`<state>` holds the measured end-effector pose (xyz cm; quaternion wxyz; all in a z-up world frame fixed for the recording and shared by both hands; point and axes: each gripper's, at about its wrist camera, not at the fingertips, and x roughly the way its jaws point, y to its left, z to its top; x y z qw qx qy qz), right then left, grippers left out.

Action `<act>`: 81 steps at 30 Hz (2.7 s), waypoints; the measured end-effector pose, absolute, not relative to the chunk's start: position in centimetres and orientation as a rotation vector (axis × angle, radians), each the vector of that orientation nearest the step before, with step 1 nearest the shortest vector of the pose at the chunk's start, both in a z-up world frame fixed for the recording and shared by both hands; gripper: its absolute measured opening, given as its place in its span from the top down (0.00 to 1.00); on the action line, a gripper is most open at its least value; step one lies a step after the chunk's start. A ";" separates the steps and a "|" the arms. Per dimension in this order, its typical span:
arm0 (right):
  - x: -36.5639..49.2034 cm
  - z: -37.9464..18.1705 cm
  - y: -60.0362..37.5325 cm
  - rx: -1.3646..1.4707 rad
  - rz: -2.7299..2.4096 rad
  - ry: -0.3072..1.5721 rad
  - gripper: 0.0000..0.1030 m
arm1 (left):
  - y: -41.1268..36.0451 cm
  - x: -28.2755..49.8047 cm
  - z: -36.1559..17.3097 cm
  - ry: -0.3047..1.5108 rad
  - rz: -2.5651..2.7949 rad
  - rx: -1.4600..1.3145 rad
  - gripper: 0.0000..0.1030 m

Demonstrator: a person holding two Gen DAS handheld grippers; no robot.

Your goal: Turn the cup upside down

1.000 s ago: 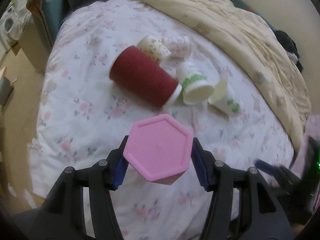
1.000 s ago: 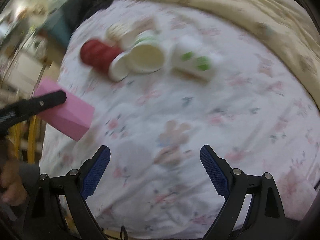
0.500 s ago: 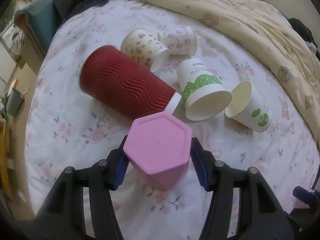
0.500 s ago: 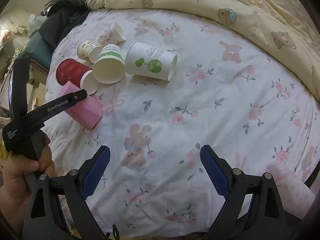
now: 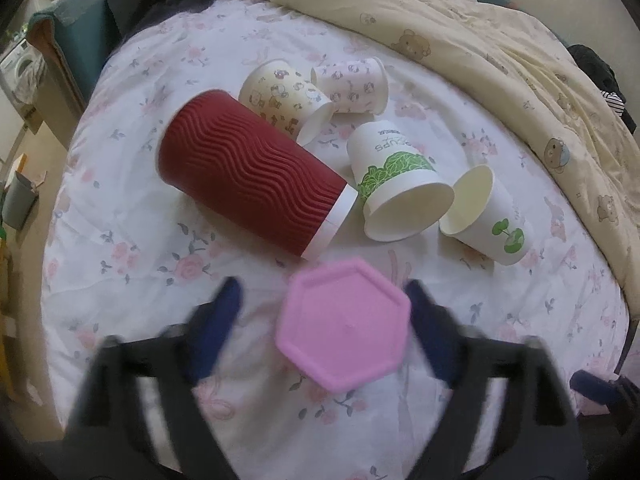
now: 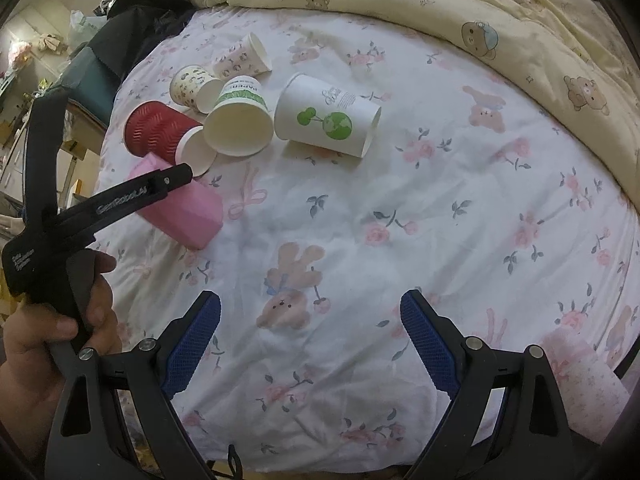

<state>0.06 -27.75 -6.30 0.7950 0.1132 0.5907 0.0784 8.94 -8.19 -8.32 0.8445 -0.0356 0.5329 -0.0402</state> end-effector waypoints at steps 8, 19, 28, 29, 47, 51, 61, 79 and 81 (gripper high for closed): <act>-0.2 -5.9 -27.8 0.230 0.147 1.252 0.09 | -6.9 6.5 -4.7 1.072 -0.112 -0.050 0.13; -1.9 -2.8 -26.9 0.281 0.217 1.097 0.09 | -1.9 -0.8 1.0 0.924 -0.020 -0.062 0.13; -4.9 0.7 -24.1 0.211 0.292 0.899 0.05 | -0.4 -6.5 2.3 0.822 0.031 -0.050 0.05; -5.2 0.8 -23.8 0.208 0.296 0.894 0.05 | -0.4 -7.0 2.4 0.813 0.032 -0.055 0.02; -7.2 -0.1 -21.8 0.123 0.266 0.881 0.05 | -0.3 -8.6 1.0 0.821 0.053 -0.081 0.00; -7.1 -0.2 -21.8 0.131 0.267 0.884 0.05 | -0.3 -8.6 1.0 0.822 0.049 -0.081 0.00; -7.0 -0.3 -21.8 0.133 0.268 0.887 0.05 | -0.5 -8.6 1.0 0.827 0.039 -0.078 0.00; -7.0 -0.3 -21.6 0.127 0.263 0.886 0.05 | -0.8 -8.4 0.9 0.831 0.037 -0.083 0.00; -7.0 -0.4 -21.5 0.127 0.264 0.887 0.05 | -0.9 -8.4 0.9 0.832 0.040 -0.087 0.00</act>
